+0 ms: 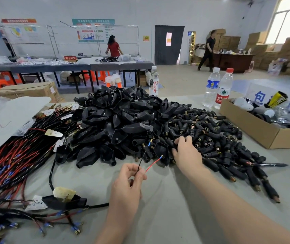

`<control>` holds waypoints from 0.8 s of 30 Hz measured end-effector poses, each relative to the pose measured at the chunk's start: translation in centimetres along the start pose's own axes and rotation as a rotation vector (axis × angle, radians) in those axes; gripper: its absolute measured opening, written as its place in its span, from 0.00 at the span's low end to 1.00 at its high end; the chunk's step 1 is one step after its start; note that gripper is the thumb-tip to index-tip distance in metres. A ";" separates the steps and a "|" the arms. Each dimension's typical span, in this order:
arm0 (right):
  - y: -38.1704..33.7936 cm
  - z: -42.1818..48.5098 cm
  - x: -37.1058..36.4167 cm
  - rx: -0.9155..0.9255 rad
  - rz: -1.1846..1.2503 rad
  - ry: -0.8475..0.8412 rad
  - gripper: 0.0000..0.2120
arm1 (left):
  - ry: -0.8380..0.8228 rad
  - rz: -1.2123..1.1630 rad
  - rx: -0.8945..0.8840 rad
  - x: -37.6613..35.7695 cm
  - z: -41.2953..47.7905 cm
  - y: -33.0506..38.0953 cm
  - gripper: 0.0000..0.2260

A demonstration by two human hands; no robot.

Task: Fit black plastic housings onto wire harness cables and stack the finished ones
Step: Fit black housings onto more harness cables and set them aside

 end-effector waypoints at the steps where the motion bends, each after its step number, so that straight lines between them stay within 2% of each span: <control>1: 0.1 -0.3 0.1 0.026 0.022 -0.008 0.10 | -0.001 -0.004 0.000 0.0 0.0 0.0 0.04; 5: 1.3 -2.6 1.4 0.048 0.222 -0.064 0.07 | -0.004 -0.079 0.000 0.0 0.1 0.1 0.06; 10: 4.0 -7.5 3.2 -0.010 0.644 -0.059 0.13 | -0.051 -0.146 0.021 -0.3 -0.1 0.0 0.07; 15: 4.3 -8.5 3.1 0.032 0.685 -0.063 0.15 | -0.118 -0.149 0.007 -0.4 -0.5 -0.5 0.04; 24: 4.4 -8.2 3.1 0.062 0.668 -0.080 0.17 | -0.175 -0.107 -0.017 -0.6 -0.3 -0.8 0.05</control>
Point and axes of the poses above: each hand's wrist, its own z-axis towards the middle knuckle, its own x-axis out of the back of the hand, y = z × x, the point moved 3 cm from there along z, towards the middle knuckle, and after that the axes turned 14 degrees about z, right-handed, at the moved point
